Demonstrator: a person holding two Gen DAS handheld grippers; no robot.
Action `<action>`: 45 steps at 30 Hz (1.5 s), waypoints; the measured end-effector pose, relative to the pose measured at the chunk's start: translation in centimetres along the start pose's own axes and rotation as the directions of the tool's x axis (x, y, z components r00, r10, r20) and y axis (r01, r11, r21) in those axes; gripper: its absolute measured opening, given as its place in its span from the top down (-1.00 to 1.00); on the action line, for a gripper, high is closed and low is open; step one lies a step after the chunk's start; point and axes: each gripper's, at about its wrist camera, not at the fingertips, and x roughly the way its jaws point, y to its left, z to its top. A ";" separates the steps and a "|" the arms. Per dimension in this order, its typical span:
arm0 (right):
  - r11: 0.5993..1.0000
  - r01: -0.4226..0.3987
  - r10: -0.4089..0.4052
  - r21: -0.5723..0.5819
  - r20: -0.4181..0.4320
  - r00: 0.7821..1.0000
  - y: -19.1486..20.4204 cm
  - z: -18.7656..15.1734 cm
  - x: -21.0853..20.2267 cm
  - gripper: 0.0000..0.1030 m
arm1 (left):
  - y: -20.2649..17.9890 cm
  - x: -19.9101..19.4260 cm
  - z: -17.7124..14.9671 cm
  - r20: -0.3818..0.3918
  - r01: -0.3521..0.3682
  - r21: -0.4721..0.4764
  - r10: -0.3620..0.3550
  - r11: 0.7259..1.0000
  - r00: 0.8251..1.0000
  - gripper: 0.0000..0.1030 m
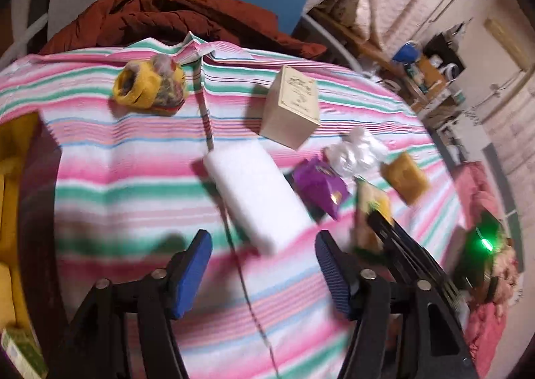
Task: Organize objects
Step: 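Grasp the WEIDAN cracker pack with the right tool while the left tool grasps the white sponge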
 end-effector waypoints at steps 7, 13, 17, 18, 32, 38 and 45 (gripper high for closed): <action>0.999 -0.031 0.030 0.035 0.024 0.999 -0.6 -0.2 0.2 0.21 | -2.2 4.7 1.8 -0.046 -0.119 0.072 0.122 0.990 0.991 -0.36; 0.999 -0.034 0.033 0.037 0.033 0.999 -0.7 -0.4 0.1 0.20 | -2.4 5.2 1.3 0.011 -0.143 0.191 0.144 0.971 0.990 -0.46; 0.999 -0.028 0.027 0.031 0.036 0.999 -0.6 -0.5 0.1 0.20 | -1.8 4.4 0.4 0.056 -0.131 0.229 0.121 0.965 0.991 -0.43; 0.999 -0.025 0.024 0.028 0.036 0.999 -0.5 -0.5 0.1 0.20 | -1.5 4.2 0.3 0.059 -0.118 0.224 0.107 0.967 0.992 -0.42; 1.000 -0.015 0.015 0.013 0.043 0.999 -0.3 -0.5 0.1 0.19 | 2.0 2.1 0.2 0.010 -0.044 0.064 0.044 0.997 0.999 -0.23; 1.000 0.003 -0.003 0.001 0.043 0.999 0.0 -0.5 0.1 0.17 | 0.3 3.5 1.0 -0.004 -0.081 0.057 0.081 0.995 0.997 -0.36; 1.000 0.019 -0.018 -0.011 0.047 0.999 0.3 -0.5 0.0 0.17 | -2.3 5.7 1.4 0.030 -0.212 0.266 0.211 0.941 0.977 -0.44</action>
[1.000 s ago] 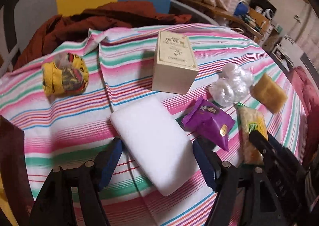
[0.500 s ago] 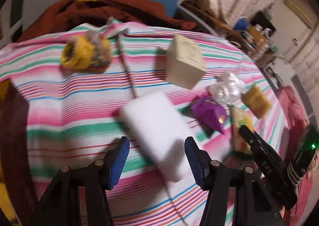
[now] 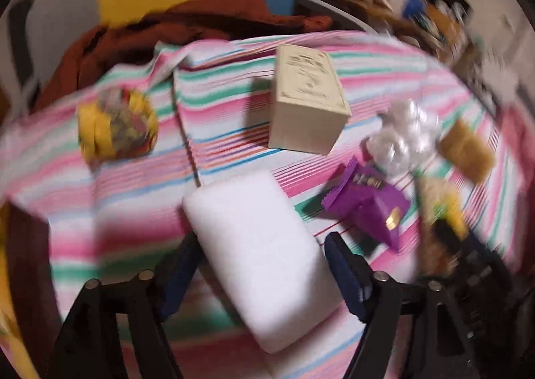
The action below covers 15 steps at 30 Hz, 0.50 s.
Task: Organize objects
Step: 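Grasp the WEIDAN cracker pack with the right tool while the left tool grasps the white sponge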
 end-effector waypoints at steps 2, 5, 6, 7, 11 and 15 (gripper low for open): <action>1.000 0.001 -0.001 -0.001 0.003 1.000 0.0 0.0 0.0 0.18 | 0.6 -0.5 -0.9 0.042 0.033 -0.004 -0.032 0.999 0.999 -0.38; 1.000 -0.003 0.003 -0.004 0.012 1.000 0.1 -0.1 -0.1 0.24 | 1.5 -1.4 -2.1 0.090 0.066 -0.023 -0.064 0.998 0.994 -0.27; 1.000 -0.008 0.008 -0.007 0.021 1.000 0.2 -0.1 -0.2 0.28 | 1.8 -1.6 -2.7 0.112 0.078 -0.022 -0.075 0.997 0.991 -0.25; 1.000 -0.015 0.015 -0.011 0.030 0.999 0.2 -0.2 -0.4 0.29 | 2.2 -1.9 -3.3 0.135 0.087 -0.023 -0.083 0.996 0.987 -0.25; 0.999 -0.021 0.023 -0.041 0.056 0.998 0.9 -0.2 -1.0 0.35 | 2.6 -2.7 -4.7 0.190 0.103 -0.017 -0.098 0.995 0.977 -0.23; 0.997 -0.023 0.028 -0.071 0.066 0.997 1.7 -0.3 -1.6 0.38 | 3.0 -3.2 -5.1 0.199 0.119 -0.037 -0.110 0.992 0.974 -0.20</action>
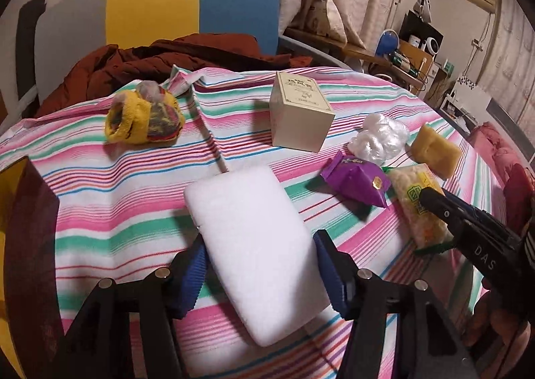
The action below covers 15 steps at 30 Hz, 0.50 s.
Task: Organize objects
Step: 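Grasp the WEIDAN cracker pack with the right tool while the left tool grasps the white sponge, then carry the WEIDAN pack and white sponge over the gold tray and open both tools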
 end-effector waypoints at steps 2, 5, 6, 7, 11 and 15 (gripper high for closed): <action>1.000 -0.013 0.013 -0.004 -0.007 1.000 0.2 -0.2 -0.4 0.39 | 0.2 -0.6 -0.3 -0.002 0.001 -0.008 -0.001 1.000 1.000 -0.19; 0.999 -0.033 0.033 0.003 -0.020 0.999 0.5 -0.9 -1.4 0.42 | 0.6 -1.7 -1.0 -0.003 0.038 -0.038 -0.038 0.999 0.999 -0.17; 0.999 -0.041 0.041 0.011 -0.026 0.999 0.5 -1.3 -1.7 0.42 | 0.6 -2.1 -1.3 0.000 0.050 -0.043 -0.050 0.998 0.999 -0.17; 0.999 -0.048 0.049 0.020 -0.032 0.998 0.5 -1.6 -2.0 0.42 | 0.6 -2.6 -1.5 0.004 0.062 -0.043 -0.062 0.997 0.998 -0.17; 0.997 -0.057 0.060 0.045 -0.056 0.997 0.4 -2.4 -2.8 0.41 | 0.0 -4.4 -2.7 0.018 0.084 -0.006 -0.084 0.996 0.996 -0.17; 0.991 -0.068 0.082 0.113 -0.124 0.989 0.0 -2.2 -2.2 0.20 | 0.0 -5.9 -3.4 0.036 0.099 0.008 -0.099 0.995 0.994 -0.17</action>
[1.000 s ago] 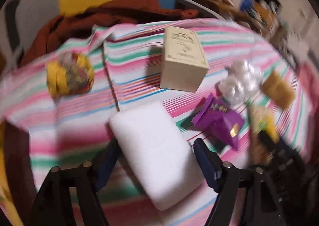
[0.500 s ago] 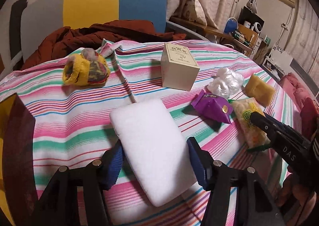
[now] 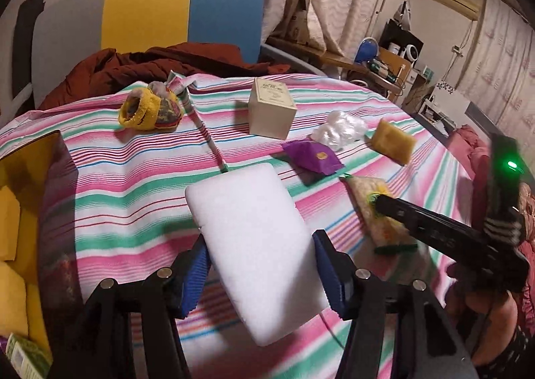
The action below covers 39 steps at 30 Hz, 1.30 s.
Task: Organize objects
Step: 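Carry the WEIDAN pack and white sponge over the gold tray and open both tools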
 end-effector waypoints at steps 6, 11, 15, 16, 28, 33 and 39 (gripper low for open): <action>0.989 0.081 -0.089 -0.123 -0.057 0.994 2.6 -0.3 1.2 0.02 | -0.1 -2.4 -0.3 0.034 0.028 0.004 -0.028 1.000 0.999 -0.17; 0.984 0.074 -0.084 -0.163 -0.056 0.995 3.7 -0.5 1.0 0.12 | 1.0 -4.4 -0.6 0.051 0.055 -0.041 -0.053 0.998 0.997 -0.17; 0.987 0.033 -0.041 -0.159 -0.049 0.998 4.6 -0.7 0.0 0.13 | 2.4 -6.1 -0.8 0.075 0.063 -0.085 -0.056 0.994 0.996 -0.17; 0.987 0.018 -0.026 -0.158 -0.048 0.999 5.0 -0.8 -0.3 0.13 | 2.7 -6.6 -0.9 0.082 0.062 -0.093 -0.054 0.994 0.995 -0.17; 0.948 -0.251 0.242 -0.195 -0.070 0.968 13.9 -0.8 -3.9 0.13 | 8.3 -11.9 -1.9 0.150 -0.003 -0.202 0.034 0.979 0.988 -0.18; 0.901 -0.358 0.343 -0.246 -0.104 0.934 19.1 -0.9 -4.3 0.13 | 12.0 -13.6 -2.0 0.159 -0.075 -0.239 0.115 0.968 0.980 -0.19; 0.843 -0.443 0.417 -0.305 -0.150 0.897 24.7 -1.4 -4.0 0.12 | 17.9 -15.0 -1.7 0.137 -0.164 -0.306 0.214 0.938 0.967 -0.19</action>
